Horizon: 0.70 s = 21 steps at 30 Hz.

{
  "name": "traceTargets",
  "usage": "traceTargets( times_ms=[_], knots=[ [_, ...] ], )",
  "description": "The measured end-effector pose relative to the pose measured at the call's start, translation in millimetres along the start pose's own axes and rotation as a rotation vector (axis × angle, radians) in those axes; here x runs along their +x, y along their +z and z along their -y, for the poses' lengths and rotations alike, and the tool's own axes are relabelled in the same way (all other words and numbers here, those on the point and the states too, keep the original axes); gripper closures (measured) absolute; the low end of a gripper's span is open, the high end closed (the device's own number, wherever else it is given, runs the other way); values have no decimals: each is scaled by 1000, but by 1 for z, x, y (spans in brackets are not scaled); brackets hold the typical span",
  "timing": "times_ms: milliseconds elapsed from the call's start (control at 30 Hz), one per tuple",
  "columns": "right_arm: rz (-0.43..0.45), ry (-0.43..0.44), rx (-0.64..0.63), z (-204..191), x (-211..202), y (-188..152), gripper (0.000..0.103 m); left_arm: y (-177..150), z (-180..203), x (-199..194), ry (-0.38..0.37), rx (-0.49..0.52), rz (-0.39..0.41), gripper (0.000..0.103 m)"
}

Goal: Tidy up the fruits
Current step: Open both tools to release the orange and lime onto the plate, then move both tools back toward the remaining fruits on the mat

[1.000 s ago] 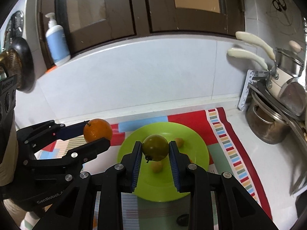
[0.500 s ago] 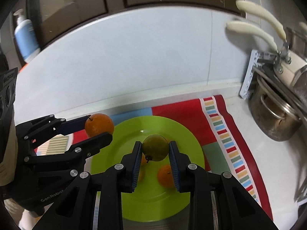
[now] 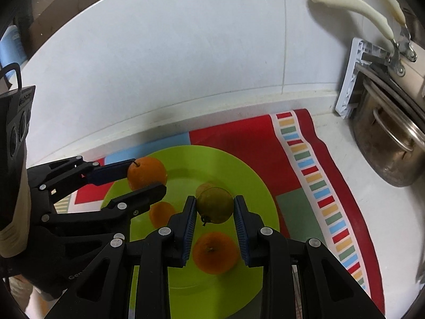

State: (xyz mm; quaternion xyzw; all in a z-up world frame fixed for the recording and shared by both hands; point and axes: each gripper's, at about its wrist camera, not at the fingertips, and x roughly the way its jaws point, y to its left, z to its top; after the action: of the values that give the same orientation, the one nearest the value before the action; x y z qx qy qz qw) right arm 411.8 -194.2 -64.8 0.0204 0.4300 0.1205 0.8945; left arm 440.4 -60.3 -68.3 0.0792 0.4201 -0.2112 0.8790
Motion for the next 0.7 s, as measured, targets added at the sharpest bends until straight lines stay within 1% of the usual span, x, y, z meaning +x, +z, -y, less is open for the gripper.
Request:
traceTargets(
  times_ms=[133,233,300,433,533,700],
  knots=[
    [-2,1,12,3,2,0,73,-1,1,3,-2,-6,-15,62],
    [-3,18,34,6,1,0,72,-2,1,-3,9,-10,3,58],
    [-2,21,35,6,-1,0,71,0,1,-8,8,-11,6,57],
    [10,20,39,6,-9,-3,71,-1,1,-26,33,-20,24,57],
    [35,4,24,3,-21,-5,71,-5,2,-41,54,-20,31,57],
    [93,-8,-3,-11,-52,-12,71,-14,7,-77,106,-14,77,54]
  ],
)
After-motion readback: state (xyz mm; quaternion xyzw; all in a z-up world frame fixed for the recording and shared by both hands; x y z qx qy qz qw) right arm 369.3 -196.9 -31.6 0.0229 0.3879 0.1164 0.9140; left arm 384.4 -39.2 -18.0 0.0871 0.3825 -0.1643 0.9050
